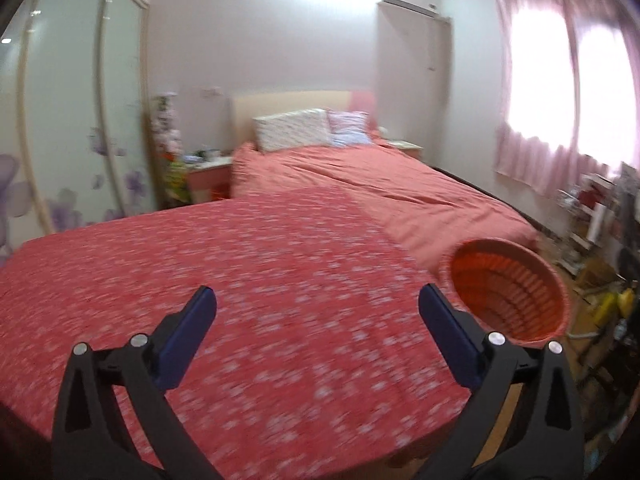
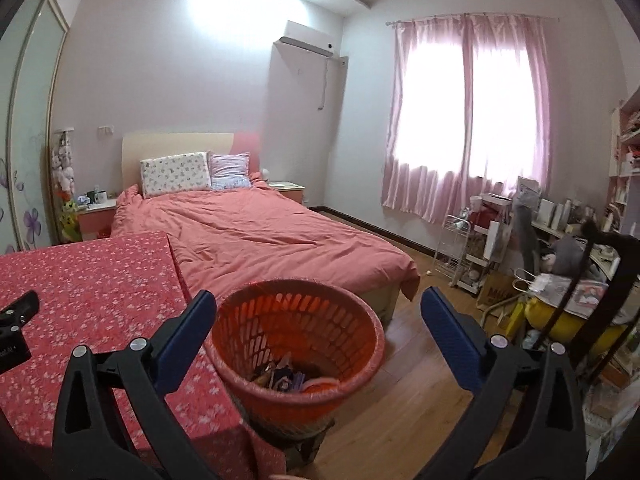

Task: Collect trash

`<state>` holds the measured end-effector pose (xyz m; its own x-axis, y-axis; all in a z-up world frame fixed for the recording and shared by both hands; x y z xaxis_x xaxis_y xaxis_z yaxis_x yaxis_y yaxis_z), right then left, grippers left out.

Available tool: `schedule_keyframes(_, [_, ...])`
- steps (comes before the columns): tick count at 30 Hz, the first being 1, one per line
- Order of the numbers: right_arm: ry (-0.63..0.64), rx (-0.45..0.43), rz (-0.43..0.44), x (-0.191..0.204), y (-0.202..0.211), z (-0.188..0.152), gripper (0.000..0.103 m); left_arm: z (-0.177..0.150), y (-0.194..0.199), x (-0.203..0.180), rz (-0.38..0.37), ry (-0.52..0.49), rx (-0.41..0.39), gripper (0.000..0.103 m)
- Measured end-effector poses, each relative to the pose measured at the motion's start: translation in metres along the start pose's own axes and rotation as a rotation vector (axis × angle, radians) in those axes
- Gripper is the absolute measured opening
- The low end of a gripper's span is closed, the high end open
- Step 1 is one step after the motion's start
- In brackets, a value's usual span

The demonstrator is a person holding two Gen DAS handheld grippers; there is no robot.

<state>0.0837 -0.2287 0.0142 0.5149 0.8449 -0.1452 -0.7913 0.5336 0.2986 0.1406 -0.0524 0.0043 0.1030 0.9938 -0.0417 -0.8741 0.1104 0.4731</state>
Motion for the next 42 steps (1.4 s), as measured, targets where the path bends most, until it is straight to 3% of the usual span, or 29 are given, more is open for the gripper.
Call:
schedule_keyframes(7, [-0.034,0.003,0.017,0.002,0.032,-0.014,0.101,-0.024,0.040,0.034,0.090,0.046,-0.035,0.099])
schedule_keyframes(15, [-0.039,0.084,0.050,0.011,0.036,-0.030,0.101,-0.040,0.072,0.048,0.105,0.085,-0.060,0.099])
schedule_keyframes(20, [-0.048,0.139,0.066,0.014,0.037,-0.040,0.101,-0.052,0.073,0.052,0.106,0.101,-0.030,0.099])
schedule_keyframes(42, [-0.002,0.208,0.070,0.032,0.038,-0.063,0.101,-0.079,0.062,0.047,0.073,0.118,0.076,0.099])
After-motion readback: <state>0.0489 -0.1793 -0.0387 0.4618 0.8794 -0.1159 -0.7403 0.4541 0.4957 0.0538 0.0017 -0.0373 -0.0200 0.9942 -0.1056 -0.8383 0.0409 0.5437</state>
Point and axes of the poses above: each gripper's, at about its wrist camera, not at the fingertips, and y roughly against the way its jaws point, x to its left, z to its top, the point moved 5 cm from there along -y, roughly the way its jaws point, and after that the axes turned 5 degrees about y, right-handed, at the moved point
